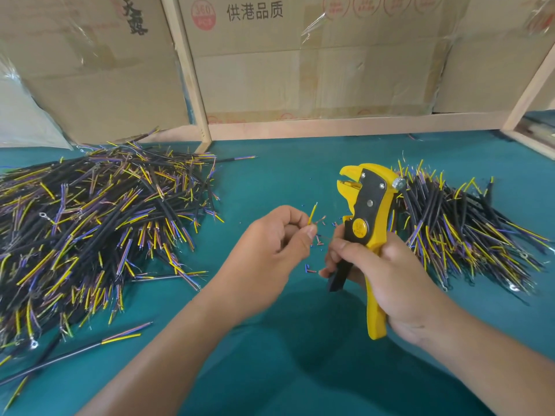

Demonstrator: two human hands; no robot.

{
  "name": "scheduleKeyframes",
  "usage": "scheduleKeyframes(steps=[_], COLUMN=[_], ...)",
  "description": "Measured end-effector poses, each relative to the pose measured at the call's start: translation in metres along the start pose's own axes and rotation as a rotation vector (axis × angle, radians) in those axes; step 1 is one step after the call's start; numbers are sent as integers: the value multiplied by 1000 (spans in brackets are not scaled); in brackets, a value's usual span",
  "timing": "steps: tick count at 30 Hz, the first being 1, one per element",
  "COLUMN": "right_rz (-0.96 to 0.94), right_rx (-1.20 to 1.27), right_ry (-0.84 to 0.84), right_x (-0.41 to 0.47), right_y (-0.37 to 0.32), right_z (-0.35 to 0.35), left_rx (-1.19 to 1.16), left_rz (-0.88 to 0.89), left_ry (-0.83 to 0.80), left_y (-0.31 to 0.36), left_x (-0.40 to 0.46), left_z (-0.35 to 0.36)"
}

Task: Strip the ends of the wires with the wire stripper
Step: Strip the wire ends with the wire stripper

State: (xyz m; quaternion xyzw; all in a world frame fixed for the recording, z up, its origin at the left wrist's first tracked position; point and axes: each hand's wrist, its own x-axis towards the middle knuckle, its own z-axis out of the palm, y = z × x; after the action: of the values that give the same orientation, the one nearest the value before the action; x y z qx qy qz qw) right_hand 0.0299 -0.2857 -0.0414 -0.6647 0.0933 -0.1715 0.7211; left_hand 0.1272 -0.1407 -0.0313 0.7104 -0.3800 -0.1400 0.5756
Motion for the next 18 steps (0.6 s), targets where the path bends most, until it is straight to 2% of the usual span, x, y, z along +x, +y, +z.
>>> scheduleKeyframes(steps=[4, 9, 13, 18], right_rz=[92, 438, 489, 501], right_rx=[64, 345, 393, 328], right_ry=[-118, -397, -423, -538], right_x=[1, 1, 2, 1], right_y=[-1, -5, -6, -8], right_z=[-4, -8, -8, -9], left_rx=[-53, -75, -65, -63], left_rz=[1, 48, 68, 86], left_ry=[69, 78, 88, 94], left_y=[1, 2, 2, 1], left_x=[3, 4, 5, 5], left_z=[-12, -22, -25, -26])
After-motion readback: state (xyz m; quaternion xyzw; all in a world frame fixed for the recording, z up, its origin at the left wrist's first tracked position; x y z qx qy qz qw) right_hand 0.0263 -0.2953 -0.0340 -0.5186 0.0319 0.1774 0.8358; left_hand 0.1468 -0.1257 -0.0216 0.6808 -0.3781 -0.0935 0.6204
